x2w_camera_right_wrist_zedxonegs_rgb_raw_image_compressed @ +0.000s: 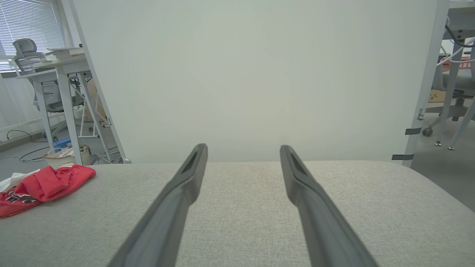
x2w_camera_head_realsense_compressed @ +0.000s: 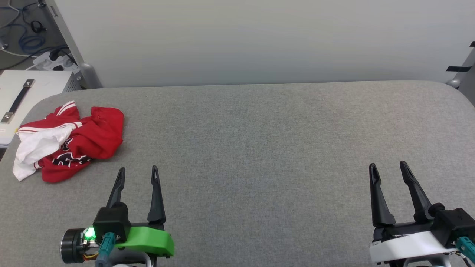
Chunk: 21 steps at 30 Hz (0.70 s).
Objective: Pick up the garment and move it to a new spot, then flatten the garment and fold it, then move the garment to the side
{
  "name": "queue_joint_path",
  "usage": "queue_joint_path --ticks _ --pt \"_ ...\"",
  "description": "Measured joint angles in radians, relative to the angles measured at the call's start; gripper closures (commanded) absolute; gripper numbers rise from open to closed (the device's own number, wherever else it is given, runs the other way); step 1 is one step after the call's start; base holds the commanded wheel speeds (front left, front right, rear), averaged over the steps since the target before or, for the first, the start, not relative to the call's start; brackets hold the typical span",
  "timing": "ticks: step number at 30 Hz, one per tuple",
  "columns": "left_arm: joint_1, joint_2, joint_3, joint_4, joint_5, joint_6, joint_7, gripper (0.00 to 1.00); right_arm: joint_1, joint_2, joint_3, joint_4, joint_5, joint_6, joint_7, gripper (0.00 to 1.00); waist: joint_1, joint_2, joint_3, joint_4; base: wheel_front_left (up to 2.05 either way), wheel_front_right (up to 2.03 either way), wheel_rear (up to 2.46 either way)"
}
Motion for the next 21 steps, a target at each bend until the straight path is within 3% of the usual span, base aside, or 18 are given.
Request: queue_joint_path --ticks 21 --pt "0.01 0.0 -0.008 0.009 -0.002 0.0 -0.02 0.0 0.012 0.0 0.0 -0.007 0.01 0.0 -0.018 0.0 0.0 0.0 0.002 -0.001 0.0 0.0 0.0"
